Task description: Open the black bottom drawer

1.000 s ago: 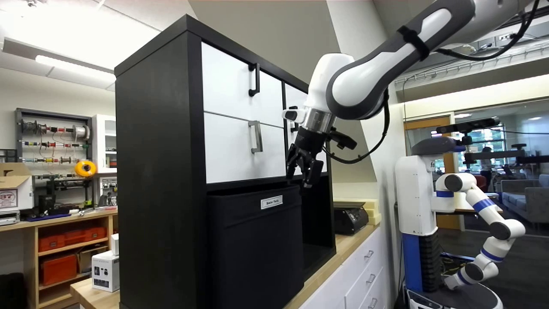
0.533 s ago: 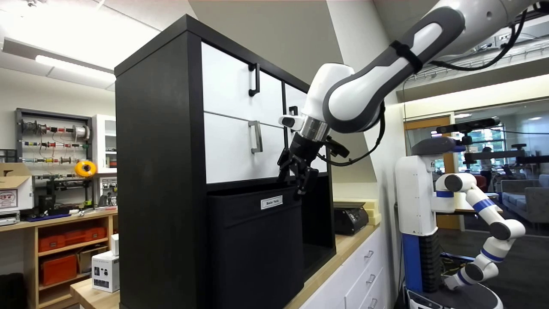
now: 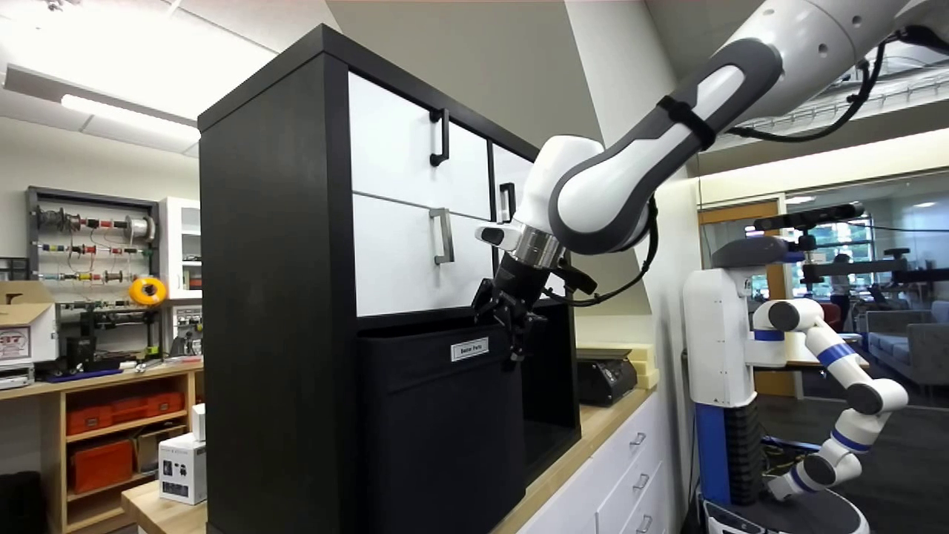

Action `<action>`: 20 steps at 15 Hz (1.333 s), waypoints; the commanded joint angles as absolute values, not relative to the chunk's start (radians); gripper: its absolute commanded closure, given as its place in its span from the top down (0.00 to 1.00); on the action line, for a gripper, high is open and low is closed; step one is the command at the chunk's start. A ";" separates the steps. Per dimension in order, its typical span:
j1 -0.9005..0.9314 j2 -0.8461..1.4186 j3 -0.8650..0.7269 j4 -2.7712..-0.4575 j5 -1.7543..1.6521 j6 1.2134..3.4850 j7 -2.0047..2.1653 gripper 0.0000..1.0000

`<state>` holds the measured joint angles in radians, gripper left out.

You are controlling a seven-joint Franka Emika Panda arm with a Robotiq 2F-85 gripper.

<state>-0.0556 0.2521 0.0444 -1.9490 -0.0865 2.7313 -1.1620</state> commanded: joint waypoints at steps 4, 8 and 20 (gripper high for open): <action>-0.099 0.249 0.079 -1.949 -0.049 2.788 -1.226 0.47; -0.114 0.244 0.088 -1.954 0.006 2.819 -1.264 0.20; -0.126 0.160 0.098 -2.070 0.065 2.833 -1.394 0.03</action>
<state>-0.1079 0.2370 0.0861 -1.9736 0.0391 2.8063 -1.3581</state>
